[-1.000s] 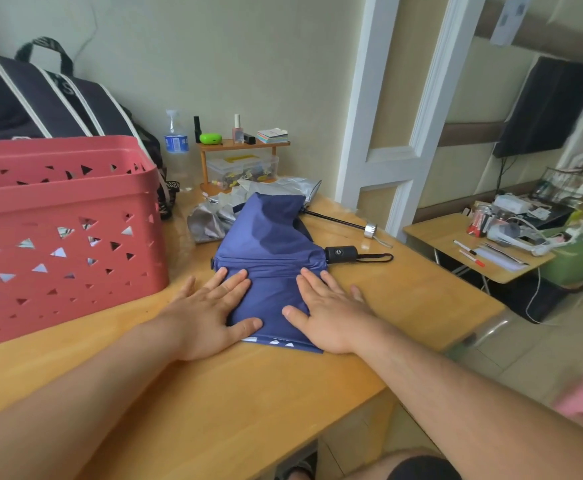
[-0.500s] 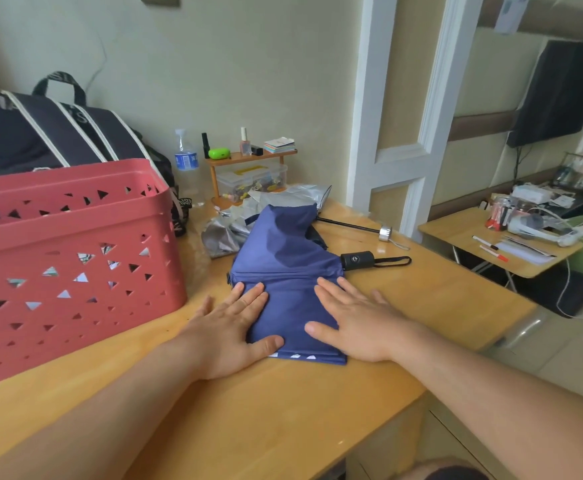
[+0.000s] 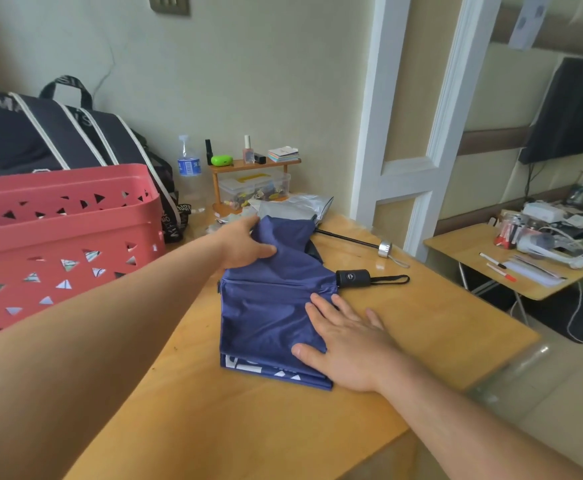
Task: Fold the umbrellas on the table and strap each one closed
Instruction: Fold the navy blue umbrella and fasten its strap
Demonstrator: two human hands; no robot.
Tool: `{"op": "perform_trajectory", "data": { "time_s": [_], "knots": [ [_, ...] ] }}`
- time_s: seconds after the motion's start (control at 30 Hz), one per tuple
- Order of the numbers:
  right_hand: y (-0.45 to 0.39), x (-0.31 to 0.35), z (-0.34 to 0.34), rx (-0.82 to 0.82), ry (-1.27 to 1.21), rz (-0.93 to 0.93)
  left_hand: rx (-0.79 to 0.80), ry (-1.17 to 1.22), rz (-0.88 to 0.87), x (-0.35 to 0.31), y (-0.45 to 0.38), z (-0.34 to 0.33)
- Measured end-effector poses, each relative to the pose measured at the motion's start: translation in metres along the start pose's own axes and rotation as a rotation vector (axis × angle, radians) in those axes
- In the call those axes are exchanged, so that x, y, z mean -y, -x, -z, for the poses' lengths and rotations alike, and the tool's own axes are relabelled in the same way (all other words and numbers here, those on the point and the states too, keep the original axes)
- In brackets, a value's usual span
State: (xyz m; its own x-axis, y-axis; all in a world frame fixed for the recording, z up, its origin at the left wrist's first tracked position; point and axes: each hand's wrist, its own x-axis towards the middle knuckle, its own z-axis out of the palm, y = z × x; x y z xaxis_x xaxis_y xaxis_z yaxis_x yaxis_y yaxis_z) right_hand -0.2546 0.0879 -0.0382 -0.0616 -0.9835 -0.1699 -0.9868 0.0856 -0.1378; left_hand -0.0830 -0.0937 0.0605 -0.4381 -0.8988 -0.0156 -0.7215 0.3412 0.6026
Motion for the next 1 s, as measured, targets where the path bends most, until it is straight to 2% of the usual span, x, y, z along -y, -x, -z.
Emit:
{"op": "perform_trajectory", "data": {
  "time_s": [0.13, 0.3, 0.37, 0.6, 0.77, 0.87, 1.0],
  "knots": [
    [0.000, 0.000, 0.001, -0.002, 0.000, 0.003, -0.131, -0.090, -0.195, 0.000, 0.010, 0.000],
    [-0.001, -0.001, 0.001, -0.001, 0.006, 0.003, -0.190, 0.285, -0.316, 0.019, 0.053, -0.006],
    [-0.001, 0.000, 0.000, -0.006, 0.007, 0.003, -0.257, 0.344, -0.338, 0.037, 0.072, -0.019],
    [-0.003, -0.003, -0.002, -0.047, -0.021, 0.048, -0.589, 0.161, -0.440, 0.065, 0.100, -0.064],
    [0.002, -0.004, 0.000, -0.147, -0.098, 0.112, -0.527, 0.251, -0.382, 0.074, 0.102, -0.073],
    [0.006, -0.005, -0.002, -0.311, -0.212, 0.156, -0.518, 0.331, -0.338, 0.076, 0.101, -0.073],
    [0.011, -0.006, -0.004, -0.532, -0.344, 0.104, -0.485, 0.281, -0.311, 0.078, 0.099, -0.073]
  ]
}}
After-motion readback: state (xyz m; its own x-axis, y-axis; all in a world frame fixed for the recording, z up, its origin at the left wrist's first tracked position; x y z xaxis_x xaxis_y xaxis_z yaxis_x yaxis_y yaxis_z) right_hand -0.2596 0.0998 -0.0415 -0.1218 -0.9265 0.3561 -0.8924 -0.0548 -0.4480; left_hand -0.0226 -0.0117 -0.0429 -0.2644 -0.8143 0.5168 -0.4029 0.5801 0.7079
